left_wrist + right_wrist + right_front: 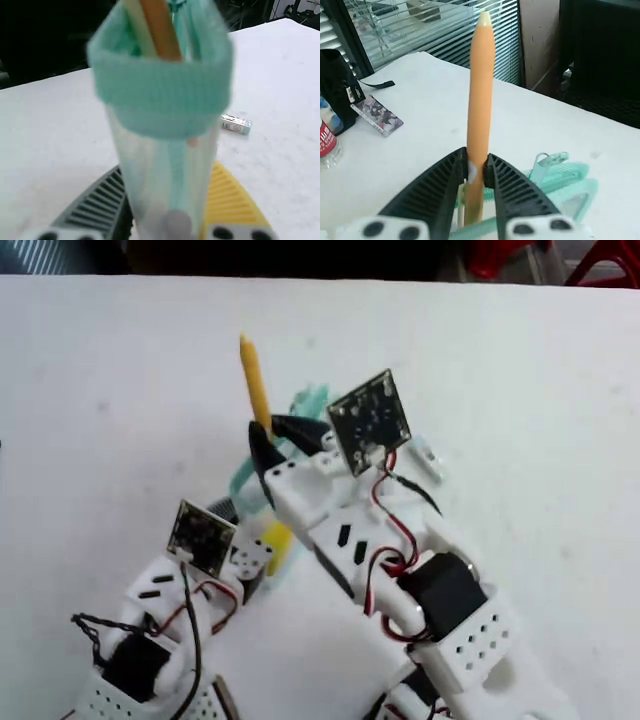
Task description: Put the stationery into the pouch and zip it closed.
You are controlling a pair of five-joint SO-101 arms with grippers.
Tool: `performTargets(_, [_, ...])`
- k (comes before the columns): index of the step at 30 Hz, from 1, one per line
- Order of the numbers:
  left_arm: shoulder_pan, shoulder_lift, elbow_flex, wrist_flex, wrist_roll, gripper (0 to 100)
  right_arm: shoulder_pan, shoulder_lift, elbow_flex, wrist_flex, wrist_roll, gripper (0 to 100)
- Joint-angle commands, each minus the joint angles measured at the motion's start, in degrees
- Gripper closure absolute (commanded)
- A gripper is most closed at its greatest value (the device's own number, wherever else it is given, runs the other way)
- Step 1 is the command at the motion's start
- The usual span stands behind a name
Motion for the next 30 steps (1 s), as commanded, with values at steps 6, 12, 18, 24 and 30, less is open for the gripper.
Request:
performTargets(6, [0.6, 0.5, -0.1, -1.6, -0.4, 82, -3.4, -2.1, -1.9, 7.5, 12.7, 98.1])
performTargets(12, [0.7, 0.5, -0.1, -1.6, -0.4, 82, -4.1, -4.7, -8.2, 15.7, 12.2, 77.4])
performTargets(18, [0.8, 0.5, -0.1, -1.6, -0.4, 82, -4.0, -3.5, -9.4, 19.1, 12.7, 75.9])
performTargets(24, [0.8, 0.5, -0.1, -1.6, -0.4, 82, 0.3, -3.5, -15.2, 19.2, 12.3, 76.1])
performTargets(30, [0.8, 0.5, -0.1, -1.6, -0.4, 82, 17.4, -2.9, -17.0, 19.2, 12.0, 76.2])
